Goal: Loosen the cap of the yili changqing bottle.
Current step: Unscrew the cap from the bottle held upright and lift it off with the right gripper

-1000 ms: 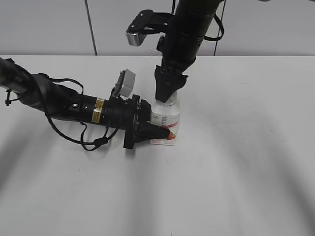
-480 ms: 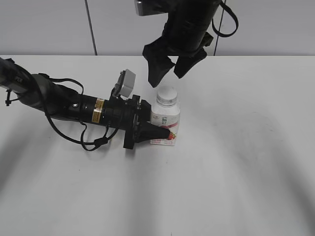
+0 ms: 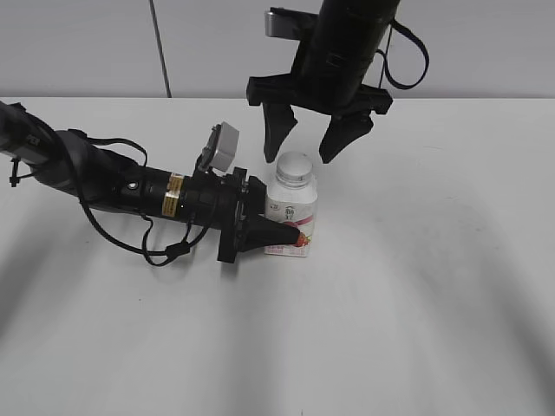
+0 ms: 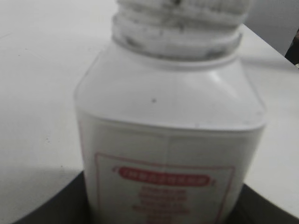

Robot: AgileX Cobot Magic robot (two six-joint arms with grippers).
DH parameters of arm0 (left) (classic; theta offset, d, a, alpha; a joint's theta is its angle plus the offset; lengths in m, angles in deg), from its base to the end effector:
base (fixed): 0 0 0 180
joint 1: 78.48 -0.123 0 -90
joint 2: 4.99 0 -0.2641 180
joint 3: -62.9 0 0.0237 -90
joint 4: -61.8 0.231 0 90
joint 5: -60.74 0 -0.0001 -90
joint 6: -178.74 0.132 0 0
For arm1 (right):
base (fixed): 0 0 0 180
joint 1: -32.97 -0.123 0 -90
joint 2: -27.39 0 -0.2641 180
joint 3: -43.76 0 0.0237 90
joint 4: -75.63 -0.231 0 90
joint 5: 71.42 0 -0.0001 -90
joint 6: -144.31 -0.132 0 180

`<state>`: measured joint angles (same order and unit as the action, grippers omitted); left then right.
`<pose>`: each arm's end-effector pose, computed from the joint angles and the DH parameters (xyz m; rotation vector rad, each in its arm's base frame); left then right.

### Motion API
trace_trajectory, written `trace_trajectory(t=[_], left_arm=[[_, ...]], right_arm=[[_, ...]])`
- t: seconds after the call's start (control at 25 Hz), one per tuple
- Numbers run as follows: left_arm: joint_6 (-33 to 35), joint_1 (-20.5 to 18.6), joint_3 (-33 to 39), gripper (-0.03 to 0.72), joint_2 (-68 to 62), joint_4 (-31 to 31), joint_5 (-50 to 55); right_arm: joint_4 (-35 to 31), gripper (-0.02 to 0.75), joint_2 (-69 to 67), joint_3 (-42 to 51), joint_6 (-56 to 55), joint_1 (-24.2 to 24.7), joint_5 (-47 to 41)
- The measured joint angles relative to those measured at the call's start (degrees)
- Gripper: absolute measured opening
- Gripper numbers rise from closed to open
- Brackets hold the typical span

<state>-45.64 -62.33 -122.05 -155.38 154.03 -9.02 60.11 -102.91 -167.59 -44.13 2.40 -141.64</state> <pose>0.3519 -0.2307 0.0363 1.4481 1.4929 -1.1948 0.3517 0.2464 0.1867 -0.4780 2.9778 0.4721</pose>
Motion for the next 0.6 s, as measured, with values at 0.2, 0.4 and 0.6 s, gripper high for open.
trace_trajectory(t=[0.2, 0.4, 0.6], left_arm=[[-0.51, 0.00, 0.00, 0.377, 0.00, 0.05, 0.00], [-0.70, 0.00, 0.00, 0.377, 0.00, 0.05, -0.07], [-0.85, 0.00, 0.00, 0.377, 0.00, 0.05, -0.12]], right_arm=[[1.94, 0.592, 0.00, 0.19, -3.82, 0.00, 0.04], [2.23, 0.592, 0.00, 0.19, -5.26, 0.00, 0.04], [0.96, 0.592, 0.00, 0.19, -5.65, 0.00, 0.06]])
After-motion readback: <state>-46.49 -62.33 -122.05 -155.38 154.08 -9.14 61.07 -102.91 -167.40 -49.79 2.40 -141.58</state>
